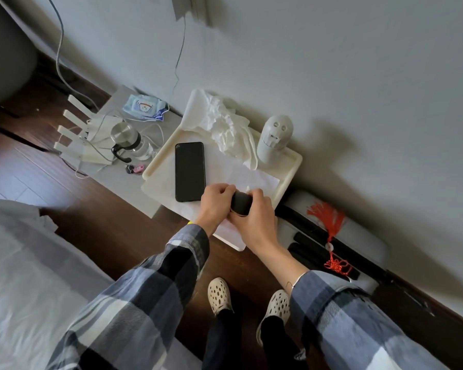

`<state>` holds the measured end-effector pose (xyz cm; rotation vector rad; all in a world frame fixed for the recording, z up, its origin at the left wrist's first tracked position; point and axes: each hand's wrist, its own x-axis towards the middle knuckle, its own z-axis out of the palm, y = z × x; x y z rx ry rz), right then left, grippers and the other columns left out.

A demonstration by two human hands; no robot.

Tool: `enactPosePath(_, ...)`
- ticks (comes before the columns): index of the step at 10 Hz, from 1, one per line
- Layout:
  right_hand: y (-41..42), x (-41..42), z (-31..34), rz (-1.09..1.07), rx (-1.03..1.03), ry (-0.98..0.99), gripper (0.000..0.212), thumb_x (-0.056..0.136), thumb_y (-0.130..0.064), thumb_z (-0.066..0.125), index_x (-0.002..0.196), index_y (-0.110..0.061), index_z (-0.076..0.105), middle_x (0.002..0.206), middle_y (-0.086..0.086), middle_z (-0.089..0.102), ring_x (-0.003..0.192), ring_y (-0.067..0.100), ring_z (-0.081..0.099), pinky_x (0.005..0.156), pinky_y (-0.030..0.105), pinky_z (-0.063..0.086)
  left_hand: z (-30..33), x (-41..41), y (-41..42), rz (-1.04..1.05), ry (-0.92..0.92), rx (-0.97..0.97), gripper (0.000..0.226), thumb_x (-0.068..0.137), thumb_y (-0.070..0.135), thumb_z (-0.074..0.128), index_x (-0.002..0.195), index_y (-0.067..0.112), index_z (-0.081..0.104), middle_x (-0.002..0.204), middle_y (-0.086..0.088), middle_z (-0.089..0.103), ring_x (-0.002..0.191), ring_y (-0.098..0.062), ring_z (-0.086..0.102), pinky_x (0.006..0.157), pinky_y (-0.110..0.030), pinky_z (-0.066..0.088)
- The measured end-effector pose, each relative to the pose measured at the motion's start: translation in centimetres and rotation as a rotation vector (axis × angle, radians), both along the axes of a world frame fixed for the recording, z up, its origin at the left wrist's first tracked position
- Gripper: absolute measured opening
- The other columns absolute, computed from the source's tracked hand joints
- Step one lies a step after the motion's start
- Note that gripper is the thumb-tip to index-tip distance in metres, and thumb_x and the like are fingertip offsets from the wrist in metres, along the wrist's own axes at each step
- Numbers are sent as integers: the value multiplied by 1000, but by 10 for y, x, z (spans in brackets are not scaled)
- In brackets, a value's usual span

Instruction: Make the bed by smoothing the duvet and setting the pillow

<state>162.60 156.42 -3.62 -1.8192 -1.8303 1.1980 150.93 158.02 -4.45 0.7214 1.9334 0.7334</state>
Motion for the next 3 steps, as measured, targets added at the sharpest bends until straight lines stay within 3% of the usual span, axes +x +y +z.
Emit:
enactPosePath(2,-1,-1,2,23,-52,-12,71,71,-58,78,122,-22,42,111,2,53,93,23,64,76,40,59,-5,-1,-7,22,13,7,35,101,27,55,83,5,75,81,-15,68,75,-20,58,75,-40,55)
enactPosePath(3,-2,3,11,3,-96,-25,86,67,-59,81,129,-20,35,120,3,51,102,23,62,81,40,57,1,-6,-10,79,-17,0,33,103,29,52,91,7,73,83,-6,66,80,-21,62,80,-37,53)
